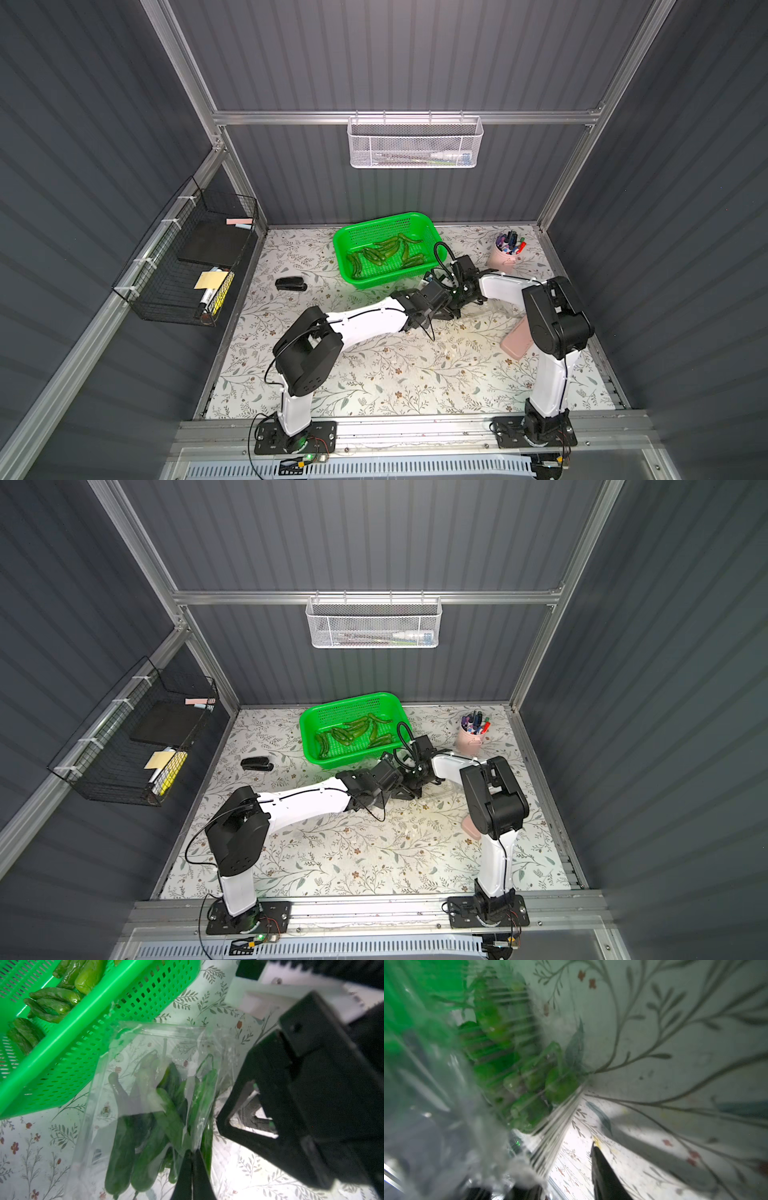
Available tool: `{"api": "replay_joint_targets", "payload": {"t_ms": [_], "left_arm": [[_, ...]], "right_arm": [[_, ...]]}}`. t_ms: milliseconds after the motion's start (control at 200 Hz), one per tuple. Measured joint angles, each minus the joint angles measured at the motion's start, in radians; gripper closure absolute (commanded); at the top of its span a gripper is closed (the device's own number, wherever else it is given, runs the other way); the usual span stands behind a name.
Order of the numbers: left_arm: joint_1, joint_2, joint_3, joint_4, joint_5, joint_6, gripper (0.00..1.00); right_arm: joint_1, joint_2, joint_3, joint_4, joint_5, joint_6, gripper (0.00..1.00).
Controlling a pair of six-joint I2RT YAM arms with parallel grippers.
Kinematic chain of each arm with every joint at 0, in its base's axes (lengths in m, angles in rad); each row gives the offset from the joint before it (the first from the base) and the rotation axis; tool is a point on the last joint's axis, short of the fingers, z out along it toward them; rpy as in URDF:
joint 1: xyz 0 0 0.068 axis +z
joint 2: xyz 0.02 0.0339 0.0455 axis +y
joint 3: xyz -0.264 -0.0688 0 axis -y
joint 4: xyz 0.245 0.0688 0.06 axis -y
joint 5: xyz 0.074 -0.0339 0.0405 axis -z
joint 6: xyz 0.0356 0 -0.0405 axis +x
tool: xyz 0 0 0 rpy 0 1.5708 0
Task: Take small green peppers out of containers
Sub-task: Open the packing box at the center of the board.
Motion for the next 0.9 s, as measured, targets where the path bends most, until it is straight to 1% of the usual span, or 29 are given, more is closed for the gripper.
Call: {"api": "replay_joint_targets", "payload": {"t_ms": [275,570,770,896], "left_arm": [[-0.003,-0.026,0.007,0.004,-0.066,-0.031,1.0],[0.0,-0.174,-0.04,0.07,-0.109,-0.042,1.0],[0.0,-0.193,-0.067,0.088,-0.103,-0.051,1.0],[0.003,-0.193,-0.077,0.088,-0.082,-0.065,1.0]], "right_arm": [[0.003,0.0,0.01,-0.047,0.037,-0.044,0.62],[0.008,0.0,0.016,-0.108,0.081,-0.066,0.61],[0.014,-0.005,0.016,-0.119,0.099,-0.074,0.56],[0.023,-0.039,0.015,-0.129,0.106,-0.077,0.53]]}}
